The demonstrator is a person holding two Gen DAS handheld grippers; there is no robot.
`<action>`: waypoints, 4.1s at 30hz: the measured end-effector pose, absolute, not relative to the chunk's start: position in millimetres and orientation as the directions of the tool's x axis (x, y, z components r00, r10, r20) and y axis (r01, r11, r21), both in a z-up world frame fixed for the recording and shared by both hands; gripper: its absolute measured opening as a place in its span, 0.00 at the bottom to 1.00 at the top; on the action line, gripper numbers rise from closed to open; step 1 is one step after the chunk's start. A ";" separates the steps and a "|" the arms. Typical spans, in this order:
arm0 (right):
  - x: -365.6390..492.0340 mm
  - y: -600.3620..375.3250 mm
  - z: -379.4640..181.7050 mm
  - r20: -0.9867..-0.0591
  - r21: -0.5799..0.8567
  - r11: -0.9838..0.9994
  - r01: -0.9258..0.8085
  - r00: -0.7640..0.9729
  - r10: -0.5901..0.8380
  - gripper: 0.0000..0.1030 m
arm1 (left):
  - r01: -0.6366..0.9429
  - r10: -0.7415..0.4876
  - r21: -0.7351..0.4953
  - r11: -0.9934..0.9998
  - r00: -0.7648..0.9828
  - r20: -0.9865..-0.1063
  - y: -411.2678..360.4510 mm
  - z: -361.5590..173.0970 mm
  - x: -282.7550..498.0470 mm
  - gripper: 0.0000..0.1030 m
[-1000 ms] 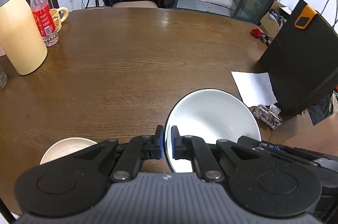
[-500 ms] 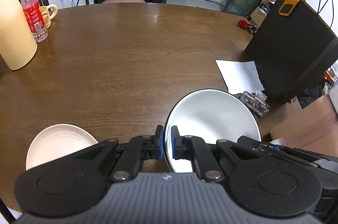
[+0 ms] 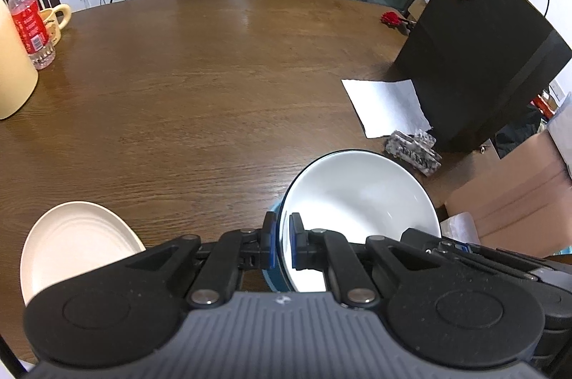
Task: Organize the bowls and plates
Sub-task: 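Carry the held white bowl with both grippers over the blue bowl, then lower the white bowl into the blue bowl with both grippers, then open both grippers to release the white bowl rim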
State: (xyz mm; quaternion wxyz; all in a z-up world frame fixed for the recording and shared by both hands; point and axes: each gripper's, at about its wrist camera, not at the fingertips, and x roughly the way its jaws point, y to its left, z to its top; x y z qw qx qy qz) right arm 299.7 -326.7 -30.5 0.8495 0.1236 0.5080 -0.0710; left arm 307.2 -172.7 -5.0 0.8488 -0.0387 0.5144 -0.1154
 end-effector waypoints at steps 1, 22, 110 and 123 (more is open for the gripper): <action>299.4 -328.4 -31.7 -0.881 0.138 0.959 0.249 0.473 0.004 0.06 | 0.158 -0.237 -0.186 0.970 0.441 -0.865 -174.7 -6.2 307.4 0.07; 301.6 -346.5 -54.9 -0.894 0.111 0.954 0.279 0.447 -0.026 0.06 | 0.182 -0.257 -0.198 0.963 0.410 -0.875 -197.5 -32.9 313.8 0.07; 329.0 -349.1 -115.6 -0.924 0.113 0.964 0.239 0.383 0.013 0.16 | 0.182 -0.277 -0.228 0.957 0.323 -0.905 -191.1 -93.6 338.3 0.14; 304.9 -364.1 -71.5 -0.887 0.173 0.954 0.245 0.461 0.043 0.72 | 0.234 -0.296 -0.214 0.949 0.416 -0.860 -166.1 -48.4 327.1 0.78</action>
